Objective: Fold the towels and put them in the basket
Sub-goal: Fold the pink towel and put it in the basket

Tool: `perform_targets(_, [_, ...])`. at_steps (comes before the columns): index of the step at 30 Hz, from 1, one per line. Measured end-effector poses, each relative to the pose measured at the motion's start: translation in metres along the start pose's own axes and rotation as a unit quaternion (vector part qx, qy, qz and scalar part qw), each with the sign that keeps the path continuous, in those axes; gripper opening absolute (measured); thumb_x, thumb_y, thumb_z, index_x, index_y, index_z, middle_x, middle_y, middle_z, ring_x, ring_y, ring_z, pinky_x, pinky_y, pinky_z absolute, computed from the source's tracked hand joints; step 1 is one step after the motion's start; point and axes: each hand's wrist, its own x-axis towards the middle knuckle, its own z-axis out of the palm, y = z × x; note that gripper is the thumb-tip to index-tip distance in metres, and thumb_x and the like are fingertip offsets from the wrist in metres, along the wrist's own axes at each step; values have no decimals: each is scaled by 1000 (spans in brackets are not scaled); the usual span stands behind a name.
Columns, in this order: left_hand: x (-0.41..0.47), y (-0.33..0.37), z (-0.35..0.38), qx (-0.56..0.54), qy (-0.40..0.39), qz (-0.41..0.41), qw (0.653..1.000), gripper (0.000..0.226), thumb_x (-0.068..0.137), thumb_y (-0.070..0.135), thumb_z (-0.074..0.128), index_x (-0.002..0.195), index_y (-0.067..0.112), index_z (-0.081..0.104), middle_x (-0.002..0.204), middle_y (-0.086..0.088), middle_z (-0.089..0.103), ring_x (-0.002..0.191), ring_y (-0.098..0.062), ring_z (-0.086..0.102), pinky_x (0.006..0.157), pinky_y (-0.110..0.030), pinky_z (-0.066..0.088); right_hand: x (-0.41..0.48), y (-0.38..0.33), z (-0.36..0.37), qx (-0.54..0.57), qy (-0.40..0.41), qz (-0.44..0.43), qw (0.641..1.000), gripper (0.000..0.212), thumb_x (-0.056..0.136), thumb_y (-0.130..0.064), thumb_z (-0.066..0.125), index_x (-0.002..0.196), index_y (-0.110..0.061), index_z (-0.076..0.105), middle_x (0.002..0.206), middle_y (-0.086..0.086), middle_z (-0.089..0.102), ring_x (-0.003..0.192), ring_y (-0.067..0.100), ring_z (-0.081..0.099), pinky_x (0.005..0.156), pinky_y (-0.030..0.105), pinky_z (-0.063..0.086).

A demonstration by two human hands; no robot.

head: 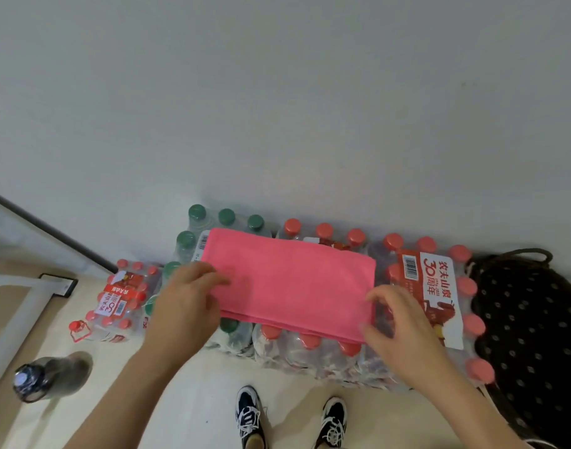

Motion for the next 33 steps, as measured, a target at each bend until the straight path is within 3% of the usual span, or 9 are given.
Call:
perform_targets(3, [-4,54,22,-60,-95,129,985,12,77,16,62,85,22,69,88,4,63,80,-20,60,64,-32,54,24,-7,0,24,48,81,995,27,89,-27,63,114,-29,52,105,-12,56,90,1,56,74,22,47])
perform_targets(8, [-15,114,73,-41,-138,251,957,20,84,40,56,92,24,65,84,5,58,76,-18,53,60,-29,48,70,-14,-10,-2,28,113,993,38,95,-27,53,131,-16,48,116,5,61,104,23,60,87,35,47])
perform_targets(11, [-12,133,81,-26,-108,263,958,16,84,38,58,86,23,64,78,5,54,71,-16,51,55,-27,42,91,-16,-16,31,1,129,991,35,96,-30,53,127,-14,55,106,0,58,104,22,59,85,31,47])
perform_targets(15, [-9,145,91,14,-138,277,951,17,71,27,76,69,20,61,70,3,52,62,-16,49,44,-25,37,103,-7,-16,36,8,112,993,23,89,-20,64,109,-11,70,96,1,68,86,13,63,83,38,56])
perform_targets(18, [-7,145,93,42,-158,289,943,23,58,21,81,64,22,59,66,5,52,59,-15,49,41,-24,34,105,0,-23,95,-33,111,989,20,85,-14,70,105,-11,72,87,-5,67,71,3,59,66,18,52])
perform_targets(20, [-8,142,93,7,-156,276,949,19,64,23,79,68,23,60,67,6,51,58,-14,49,39,-21,34,104,1,-29,104,-95,94,986,20,85,-12,71,105,-14,72,91,-3,70,73,2,61,62,12,47])
perform_targets(23, [-11,133,92,-83,-167,266,946,4,86,27,61,88,24,60,76,6,51,58,-15,50,39,-27,42,105,2,-35,-36,-131,38,990,17,86,-15,68,103,-17,72,97,-5,70,88,9,64,80,26,50])
perform_targets(28, [-13,129,86,-8,-162,335,928,23,75,23,66,95,27,53,76,6,47,51,-14,45,34,-22,30,100,-1,-31,-262,-153,-12,953,10,95,-29,45,102,-22,42,94,0,57,82,23,55,68,35,41])
perform_targets(33, [-11,144,84,23,-177,363,914,36,70,28,75,95,28,49,69,5,50,46,-15,50,36,-20,34,92,1,-29,-117,-92,50,988,10,90,-24,48,99,-28,49,92,-5,62,81,16,58,69,35,46])
